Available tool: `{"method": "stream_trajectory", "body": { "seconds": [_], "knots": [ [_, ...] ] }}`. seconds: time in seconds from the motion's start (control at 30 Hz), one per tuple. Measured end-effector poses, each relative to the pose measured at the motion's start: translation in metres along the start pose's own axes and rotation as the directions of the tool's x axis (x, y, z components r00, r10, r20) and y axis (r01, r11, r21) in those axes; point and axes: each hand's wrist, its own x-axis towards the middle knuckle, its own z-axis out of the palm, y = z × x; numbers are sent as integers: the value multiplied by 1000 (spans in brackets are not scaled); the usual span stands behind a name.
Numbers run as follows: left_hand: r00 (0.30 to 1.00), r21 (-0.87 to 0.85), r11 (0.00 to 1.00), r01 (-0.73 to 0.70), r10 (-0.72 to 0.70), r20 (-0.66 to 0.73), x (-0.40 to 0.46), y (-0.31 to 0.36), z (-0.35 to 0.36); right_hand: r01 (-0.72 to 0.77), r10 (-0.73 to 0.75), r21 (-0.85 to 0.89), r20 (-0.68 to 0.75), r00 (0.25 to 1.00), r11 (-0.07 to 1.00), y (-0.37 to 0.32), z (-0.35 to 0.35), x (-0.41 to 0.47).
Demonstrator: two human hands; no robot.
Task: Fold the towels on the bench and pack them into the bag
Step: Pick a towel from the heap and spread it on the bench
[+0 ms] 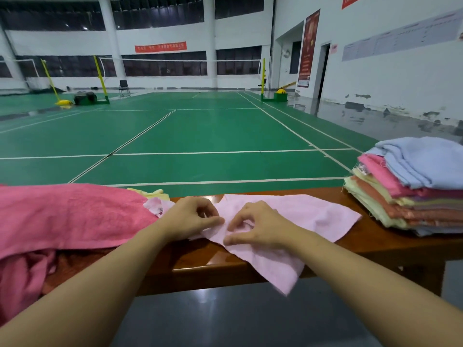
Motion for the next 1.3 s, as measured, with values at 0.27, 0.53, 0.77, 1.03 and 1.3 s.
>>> {"method": "stream_trajectory", "body": {
  "seconds": [0.27, 0.53, 0.77, 1.03, 1.3],
  "knots": [
    [995, 144, 990, 0, 14, -95, -24, -18, -32, -96, 126, 308, -79, 989, 947, 8, -7, -1],
    [968, 77, 991, 109, -88, -236, -21, -25, -33, -364, 508, 422, -304, 806, 830, 79, -75, -11],
    [957, 355, 889, 290, -258, -135, -8, -11, -21, -507, 465, 33, -452, 761, 861, 80, -93, -20],
    [974, 191, 956, 223, -214, -70, 1, 3, -11, -163, 161, 6, -202, 966, 987, 35, -53, 36],
    [904, 295, 856, 424, -421, -77, 11, 19, 11, -324, 303, -133, -155, 940, 937, 35, -29, 61]
  ]
}}
